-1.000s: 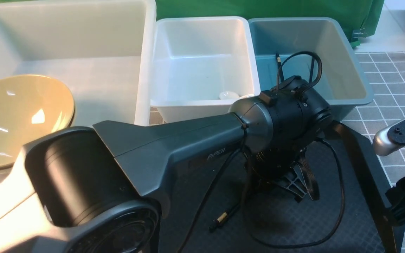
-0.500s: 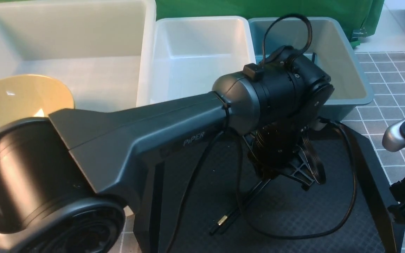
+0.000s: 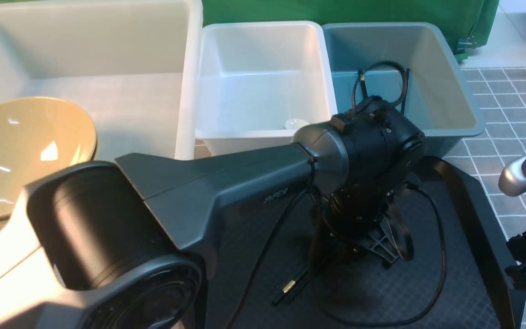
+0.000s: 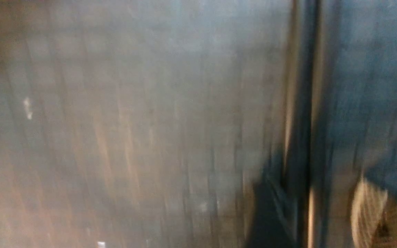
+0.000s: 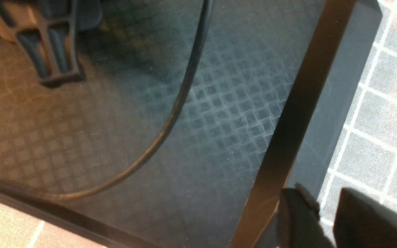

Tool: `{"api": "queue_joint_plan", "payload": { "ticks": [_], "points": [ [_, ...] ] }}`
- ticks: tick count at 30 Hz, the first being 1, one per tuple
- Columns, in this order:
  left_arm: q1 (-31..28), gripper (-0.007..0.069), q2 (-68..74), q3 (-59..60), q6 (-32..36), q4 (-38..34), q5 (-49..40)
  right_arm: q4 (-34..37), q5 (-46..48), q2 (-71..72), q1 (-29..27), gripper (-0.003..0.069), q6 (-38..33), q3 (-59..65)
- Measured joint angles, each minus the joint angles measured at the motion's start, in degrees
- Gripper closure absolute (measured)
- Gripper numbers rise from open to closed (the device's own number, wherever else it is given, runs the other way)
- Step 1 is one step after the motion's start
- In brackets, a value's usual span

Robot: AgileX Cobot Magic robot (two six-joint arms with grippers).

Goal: On grey table put chopsticks spoon bowls plates into blue grey white boxes.
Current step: 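Grasp the chopsticks lying on the black tray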

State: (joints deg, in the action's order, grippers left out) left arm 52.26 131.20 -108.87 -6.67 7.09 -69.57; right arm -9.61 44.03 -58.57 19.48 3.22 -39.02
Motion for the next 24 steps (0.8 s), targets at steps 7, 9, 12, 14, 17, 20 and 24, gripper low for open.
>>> {"api": "queue_joint_plan", "payload": {
  "ticks": [7, 9, 12, 14, 17, 20, 24],
  "points": [
    [0.0, 0.0531, 0.8, -0.7, 0.8, -1.2, -0.4, -0.1, -0.1, 0.0, 0.0, 0.0456, 0.0, 0.0],
    [0.1, 0.0582, 0.9, -0.9, 0.7, -1.1, -0.4, -0.1, -0.1, 0.0, 0.0, 0.0454, 0.0, 0.0],
    [0.1, 0.0583, 0.6, -1.2, 0.8, -1.0, -0.5, -0.1, -0.1, 0.0, 0.0, 0.0454, 0.0, 0.0],
    [0.1, 0.0583, 0.2, -1.3, 0.9, -0.8, -0.5, -0.1, -0.1, 0.0, 0.0, 0.0454, 0.0, 0.0],
    [-0.1, 0.0608, -0.8, -1.8, 1.2, -0.7, -0.4, -0.1, -0.1, 0.0, 0.0, 0.0454, 0.0, 0.0],
    [-0.2, 0.0632, -3.7, -2.5, 1.3, -0.4, 0.5, -0.1, -0.4, 0.0, 0.0, 0.0454, 0.0, 0.0],
    [-0.5, 0.0636, -7.1, -2.9, 1.5, -0.6, 1.4, -0.1, -0.4, 0.0, 0.0, 0.0454, 0.0, 0.0]
  ]
}}
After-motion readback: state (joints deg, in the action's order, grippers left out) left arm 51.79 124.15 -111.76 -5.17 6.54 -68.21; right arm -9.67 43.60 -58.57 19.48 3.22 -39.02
